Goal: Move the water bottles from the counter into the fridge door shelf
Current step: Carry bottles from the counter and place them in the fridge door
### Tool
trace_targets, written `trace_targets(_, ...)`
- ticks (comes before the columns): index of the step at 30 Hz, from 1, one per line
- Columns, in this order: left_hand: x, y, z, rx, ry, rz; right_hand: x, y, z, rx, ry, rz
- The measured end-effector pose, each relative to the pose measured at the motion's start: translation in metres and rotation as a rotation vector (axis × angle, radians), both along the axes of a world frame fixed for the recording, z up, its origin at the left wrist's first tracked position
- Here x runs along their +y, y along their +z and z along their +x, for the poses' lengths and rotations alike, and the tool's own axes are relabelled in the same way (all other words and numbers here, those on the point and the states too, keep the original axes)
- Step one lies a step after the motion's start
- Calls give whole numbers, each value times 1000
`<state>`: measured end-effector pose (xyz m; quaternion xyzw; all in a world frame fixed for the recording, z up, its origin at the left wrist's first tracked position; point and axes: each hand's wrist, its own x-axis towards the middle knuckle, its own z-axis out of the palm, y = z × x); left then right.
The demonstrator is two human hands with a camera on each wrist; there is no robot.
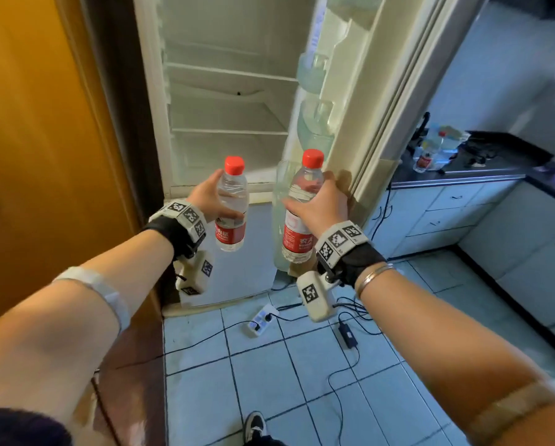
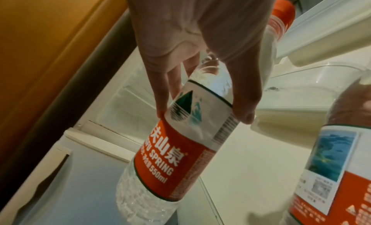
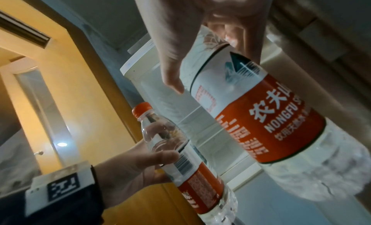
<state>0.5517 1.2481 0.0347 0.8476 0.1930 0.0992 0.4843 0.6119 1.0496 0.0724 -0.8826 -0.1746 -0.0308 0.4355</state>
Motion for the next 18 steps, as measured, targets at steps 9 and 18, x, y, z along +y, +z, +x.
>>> trace_targets(9, -26, 0, 64, -63, -130, -49, -27, -16, 36, 53, -88, 112)
trace_targets(18, -22, 6, 165, -187, -108, -101, -23, -13, 115, 19, -118, 154)
